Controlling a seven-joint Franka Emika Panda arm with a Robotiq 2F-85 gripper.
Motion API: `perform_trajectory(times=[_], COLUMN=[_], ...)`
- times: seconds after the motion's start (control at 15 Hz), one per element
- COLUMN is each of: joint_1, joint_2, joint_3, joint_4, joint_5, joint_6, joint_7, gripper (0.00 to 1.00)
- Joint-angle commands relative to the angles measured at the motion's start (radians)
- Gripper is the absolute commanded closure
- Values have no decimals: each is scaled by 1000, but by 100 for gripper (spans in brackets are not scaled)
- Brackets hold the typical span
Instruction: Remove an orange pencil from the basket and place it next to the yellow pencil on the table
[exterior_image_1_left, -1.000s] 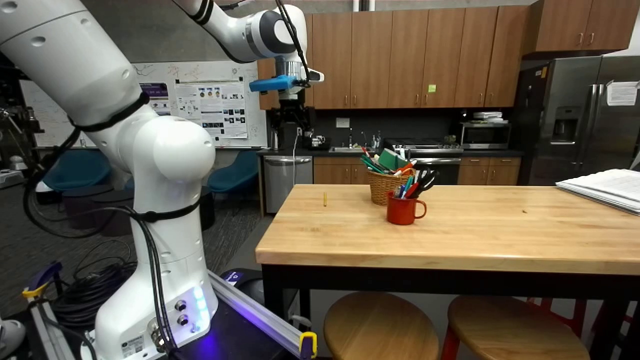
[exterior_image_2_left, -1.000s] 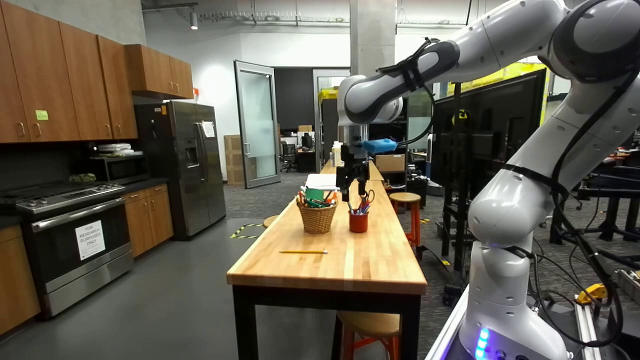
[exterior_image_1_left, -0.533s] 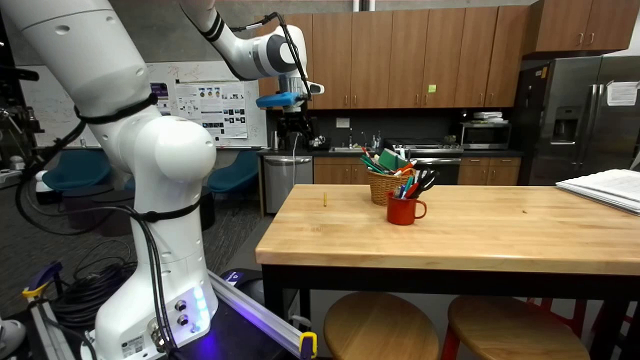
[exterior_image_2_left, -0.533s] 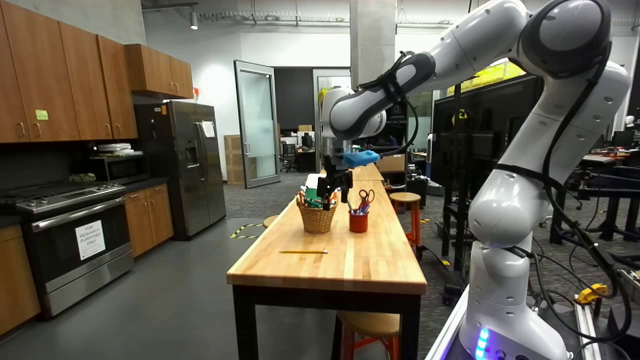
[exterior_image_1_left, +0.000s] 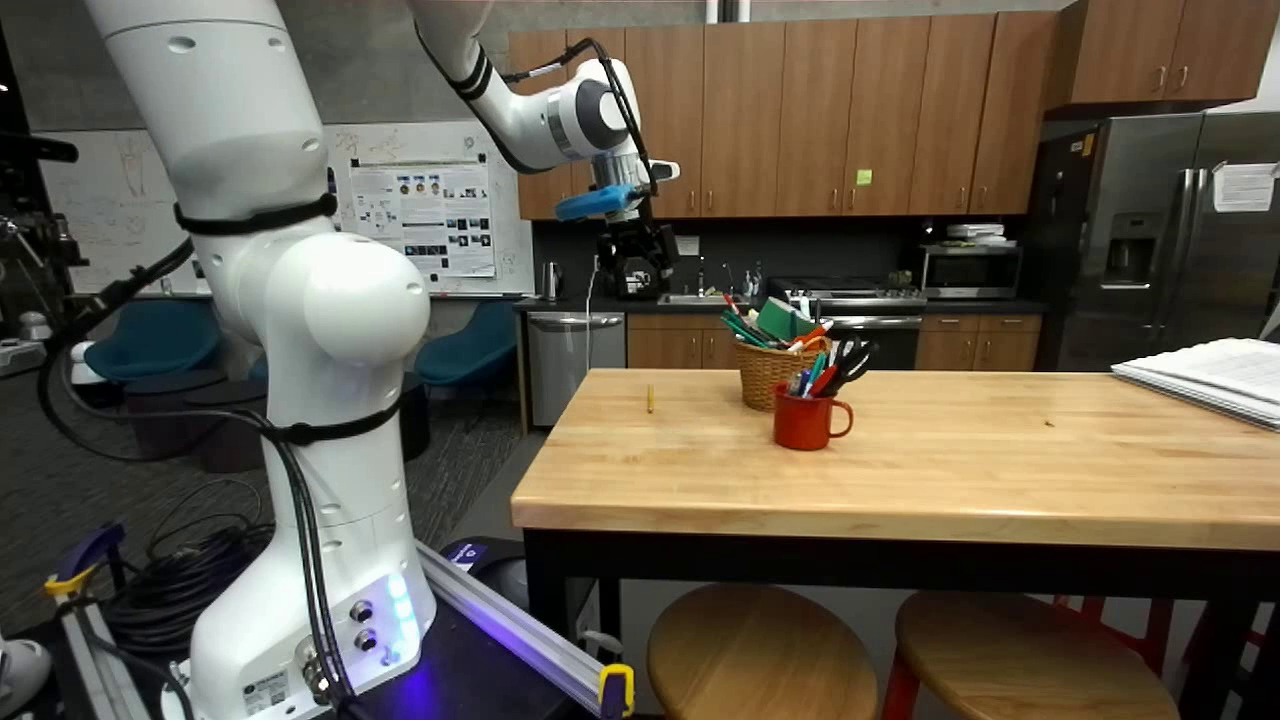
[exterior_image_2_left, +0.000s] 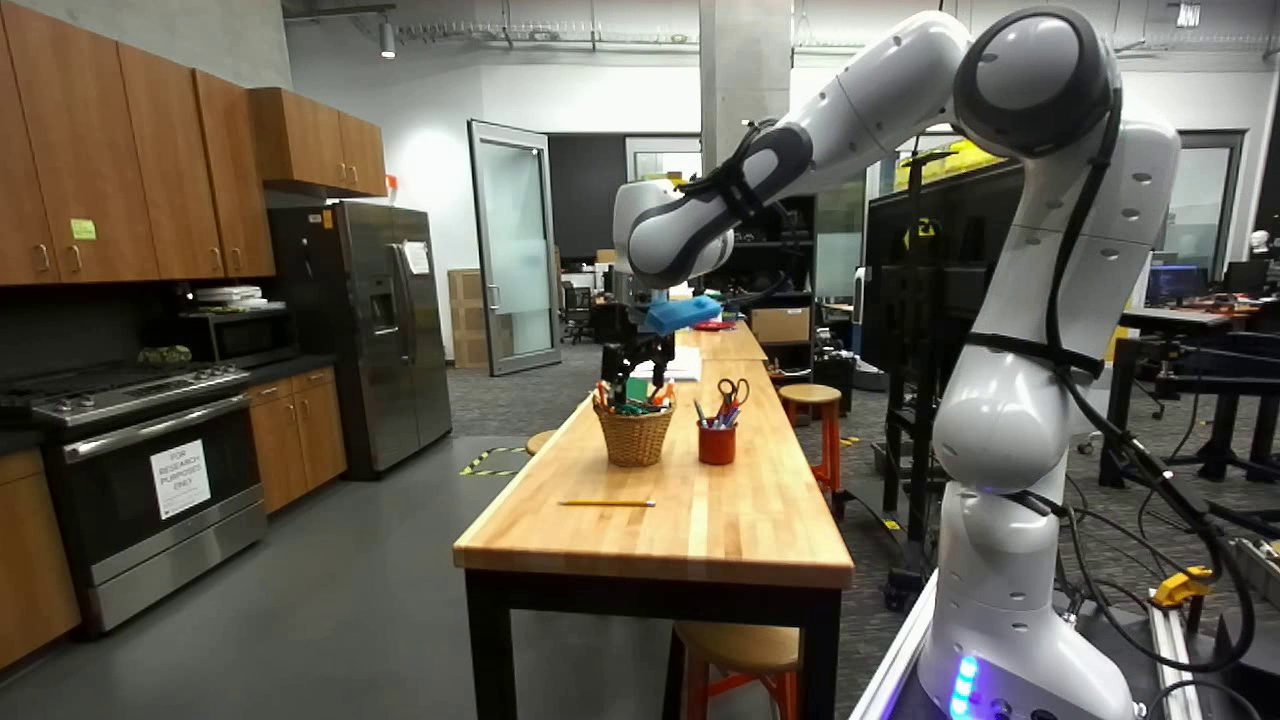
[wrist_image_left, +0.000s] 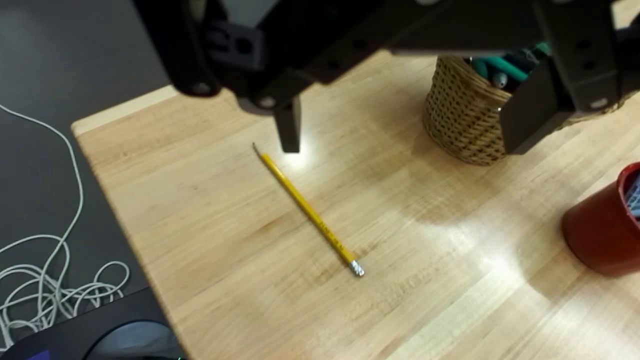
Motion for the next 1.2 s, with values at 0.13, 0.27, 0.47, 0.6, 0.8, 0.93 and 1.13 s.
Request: perform_trajectory(times=[0.13, 0.27, 0.47, 0.6, 0.8, 0.93, 1.13], joint_1=[-5, -1, 7, 13, 25, 33, 47], joint_2=[158, 203, 257, 290, 331, 358, 391], joint_3=[3, -3, -15, -25, -41, -51, -66], joint_4=[161, 210, 278, 320, 367, 392, 418], joint_5=[-112, -152, -217, -268, -315, -324, -326], joint_6=[35, 47, 55, 53, 43, 40, 37], joint_7=[97, 129, 179, 215, 250, 261, 269], gripper=[0, 0, 0, 0, 0, 0, 0])
